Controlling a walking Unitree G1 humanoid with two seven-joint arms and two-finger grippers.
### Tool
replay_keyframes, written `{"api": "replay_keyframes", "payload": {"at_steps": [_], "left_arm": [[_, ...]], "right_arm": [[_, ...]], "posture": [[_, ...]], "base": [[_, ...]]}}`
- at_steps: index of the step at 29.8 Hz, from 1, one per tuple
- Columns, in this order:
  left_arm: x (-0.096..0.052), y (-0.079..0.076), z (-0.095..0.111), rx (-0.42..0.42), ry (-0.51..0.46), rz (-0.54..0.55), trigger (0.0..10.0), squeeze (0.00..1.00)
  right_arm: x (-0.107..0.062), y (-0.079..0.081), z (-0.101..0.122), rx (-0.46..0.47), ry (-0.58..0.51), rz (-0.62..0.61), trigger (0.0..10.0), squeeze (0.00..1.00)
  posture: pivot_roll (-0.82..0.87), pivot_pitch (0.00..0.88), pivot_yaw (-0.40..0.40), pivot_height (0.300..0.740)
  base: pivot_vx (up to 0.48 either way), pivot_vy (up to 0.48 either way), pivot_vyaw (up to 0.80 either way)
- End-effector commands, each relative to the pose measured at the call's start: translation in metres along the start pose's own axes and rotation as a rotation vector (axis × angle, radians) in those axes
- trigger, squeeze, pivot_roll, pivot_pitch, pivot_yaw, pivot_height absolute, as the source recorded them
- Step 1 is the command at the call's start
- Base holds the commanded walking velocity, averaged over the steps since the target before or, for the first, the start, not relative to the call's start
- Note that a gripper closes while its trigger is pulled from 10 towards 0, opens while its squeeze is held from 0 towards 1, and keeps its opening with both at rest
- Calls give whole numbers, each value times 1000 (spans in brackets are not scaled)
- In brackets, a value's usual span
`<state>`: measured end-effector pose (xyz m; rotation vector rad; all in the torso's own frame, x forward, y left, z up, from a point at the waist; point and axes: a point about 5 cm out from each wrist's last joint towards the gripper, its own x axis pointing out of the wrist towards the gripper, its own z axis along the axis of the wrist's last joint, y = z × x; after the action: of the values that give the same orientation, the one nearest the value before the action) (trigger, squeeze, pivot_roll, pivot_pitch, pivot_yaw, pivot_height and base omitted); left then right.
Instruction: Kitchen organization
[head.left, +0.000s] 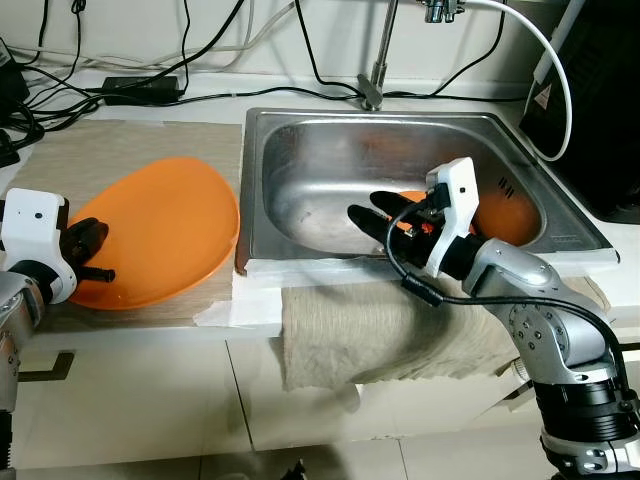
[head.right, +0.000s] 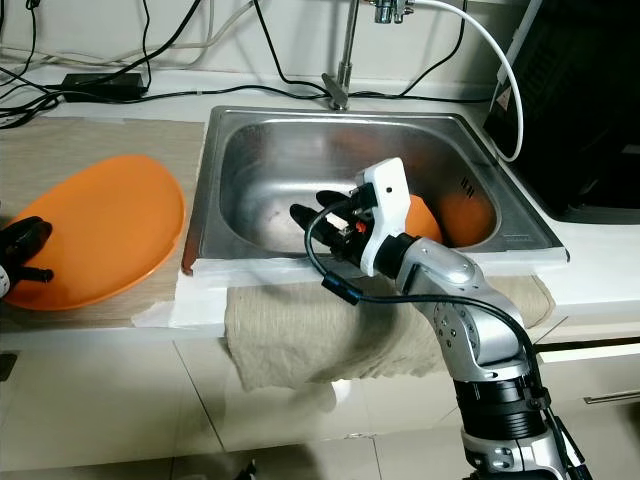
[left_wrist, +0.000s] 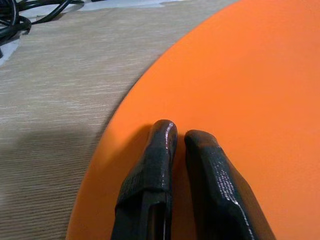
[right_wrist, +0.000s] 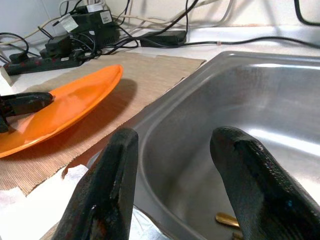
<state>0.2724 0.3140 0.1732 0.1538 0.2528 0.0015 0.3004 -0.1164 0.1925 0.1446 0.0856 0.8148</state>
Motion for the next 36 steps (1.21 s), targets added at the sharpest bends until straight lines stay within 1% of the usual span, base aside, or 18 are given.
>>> {"api": "replay_keyframes", "payload": {"at_steps": [1, 4, 5, 6, 7, 9, 11, 14, 15, 17, 20, 23, 24, 27, 30, 32, 35, 36], "left_arm": [[1, -4, -18, -37, 68, -11, 10000, 0], [4, -8, -19, -40, 67, -17, 10000, 0], [4, -8, -19, -40, 67, -17, 10000, 0], [5, -9, -19, -39, 67, -20, 10000, 0], [5, -9, -19, -39, 67, -20, 10000, 0], [7, -9, -17, -40, 62, -21, 10000, 0], [9, -9, -16, -38, 57, -20, 10000, 0], [10, -11, -15, -38, 52, -22, 10000, 0], [10, -11, -15, -37, 51, -23, 10000, 0], [10, -11, -15, -37, 50, -23, 10000, 0], [11, -12, -14, -36, 49, -20, 10000, 0], [11, -11, -14, -38, 47, -20, 10000, 0], [11, -11, -14, -38, 47, -20, 10000, 0], [11, -10, -15, -43, 48, -13, 10000, 0], [10, -9, -16, -46, 49, -10, 10000, 0], [10, -7, -18, -71, 47, 1, 10000, 0], [10, -6, -18, -77, 44, 3, 10000, 0], [11, -4, -18, -79, 41, 7, 10000, 0]], "right_arm": [[3, -1, 6, 5, -11, -5, 10000, 0], [13, 6, 10, 39, -38, 27, 10000, 0], [13, 6, 10, 39, -38, 27, 10000, 0], [22, 12, 10, 58, -47, 47, 10000, 0], [22, 12, 10, 58, -47, 47, 10000, 0], [32, 16, 9, 79, -53, 58, 10000, 0], [47, 22, 6, 122, -65, 65, 10000, 0], [58, 26, 4, 168, -76, 70, 10000, 0], [63, 29, 3, 210, -77, 74, 10000, 0], [64, 29, 2, 223, -77, 76, 10000, 0], [71, 31, -1, 276, -72, 74, 10000, 0], [80, 35, -4, 360, -67, 74, 10000, 0], [80, 35, -4, 360, -67, 74, 10000, 0], [84, 36, -7, 423, -62, 73, 10000, 0], [85, 36, -7, 441, -61, 73, 10000, 0], [87, 36, -11, 517, -48, 80, 10000, 0], [89, 35, -15, 541, -36, 74, 10000, 0], [90, 36, -18, 538, -28, 67, 10000, 541]], "posture": [[118, 28, -71, 740], [114, 26, -68, 740], [114, 26, -68, 740], [109, 22, -63, 740], [109, 22, -63, 740], [111, 21, -63, 740], [114, 18, -63, 740], [125, 17, -67, 740], [127, 16, -68, 740], [129, 15, -69, 740], [130, 12, -68, 740], [133, 11, -71, 740], [133, 11, -71, 740], [134, 13, -74, 740], [134, 13, -74, 740], [133, 15, -81, 740], [133, 15, -84, 740], [134, 15, -85, 740]], "base": [[0, 0, 0], [0, 0, 0], [0, 0, 0], [0, 0, 0], [0, 0, 0], [0, 0, 0], [0, 0, 0], [0, 0, 0], [0, 0, 0], [0, 0, 0], [0, 0, 0], [0, 0, 0], [0, 0, 0], [0, 0, 0], [0, 0, 0], [0, 0, 0], [0, 0, 0], [0, 0, 0]]}}
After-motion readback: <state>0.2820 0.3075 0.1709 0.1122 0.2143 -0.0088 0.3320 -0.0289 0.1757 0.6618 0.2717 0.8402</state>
